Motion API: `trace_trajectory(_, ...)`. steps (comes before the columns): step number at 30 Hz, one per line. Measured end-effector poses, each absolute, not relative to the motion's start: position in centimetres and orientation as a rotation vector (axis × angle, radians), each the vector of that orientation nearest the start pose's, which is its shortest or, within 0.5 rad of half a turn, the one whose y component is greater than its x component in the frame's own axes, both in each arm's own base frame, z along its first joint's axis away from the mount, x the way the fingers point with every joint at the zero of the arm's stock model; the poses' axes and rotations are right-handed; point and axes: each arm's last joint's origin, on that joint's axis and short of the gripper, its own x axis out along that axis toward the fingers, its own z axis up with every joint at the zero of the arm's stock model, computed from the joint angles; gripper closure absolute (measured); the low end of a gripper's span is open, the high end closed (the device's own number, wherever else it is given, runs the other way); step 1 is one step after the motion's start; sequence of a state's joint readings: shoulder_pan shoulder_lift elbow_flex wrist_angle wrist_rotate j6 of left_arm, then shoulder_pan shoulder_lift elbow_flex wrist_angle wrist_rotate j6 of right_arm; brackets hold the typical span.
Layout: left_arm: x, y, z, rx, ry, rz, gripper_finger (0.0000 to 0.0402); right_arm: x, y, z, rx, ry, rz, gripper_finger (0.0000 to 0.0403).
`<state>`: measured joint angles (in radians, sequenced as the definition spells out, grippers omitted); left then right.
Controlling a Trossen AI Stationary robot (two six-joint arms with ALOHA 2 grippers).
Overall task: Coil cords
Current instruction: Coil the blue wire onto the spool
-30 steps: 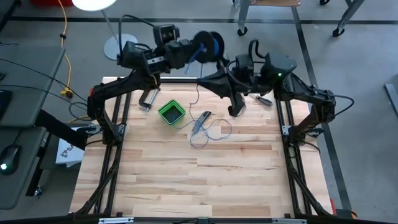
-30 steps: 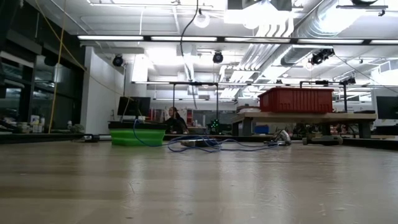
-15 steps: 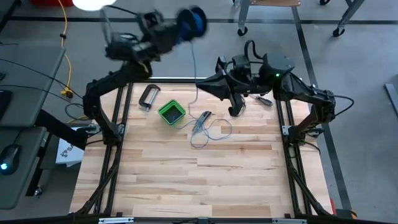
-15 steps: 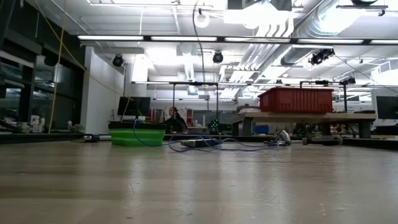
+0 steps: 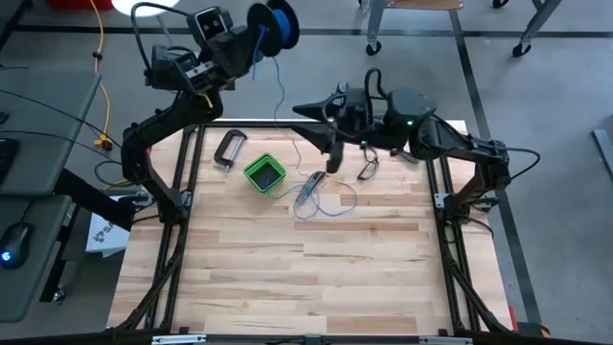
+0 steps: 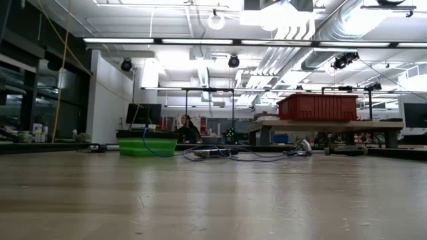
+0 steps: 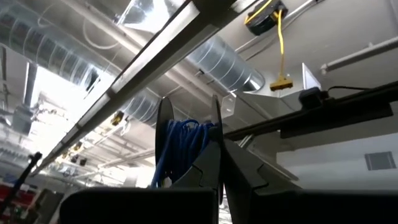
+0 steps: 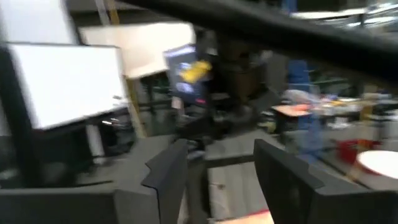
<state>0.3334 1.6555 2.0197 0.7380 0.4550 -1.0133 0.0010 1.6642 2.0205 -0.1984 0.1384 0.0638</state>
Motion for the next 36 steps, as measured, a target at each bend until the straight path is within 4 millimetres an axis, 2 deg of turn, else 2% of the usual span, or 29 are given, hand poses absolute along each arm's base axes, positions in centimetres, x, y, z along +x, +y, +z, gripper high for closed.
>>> trace_trajectory(11,28.6,7.2,59.2,-0.479,-0.849,-0.586,0.0401,36.0,-1.2,51.5,0.015,-0.144,-0.261,0.0219)
trace_trajectory(26,28.6,7.0,59.3,-0.482,-0.861,-0.578,0.0401,36.2,-1.3,50.9,-0.014,-0.091,-0.256,0.0223)
trace_trajectory(31,28.6,7.0,59.3,-0.481,-0.861,-0.578,0.0401,36.4,-1.4,50.8,-0.017,-0.084,-0.258,0.0249)
trace_trajectory(36,28.6,7.0,59.3,-0.481,-0.861,-0.578,0.0401,36.3,-1.4,50.7,-0.018,-0.077,-0.264,0.0308)
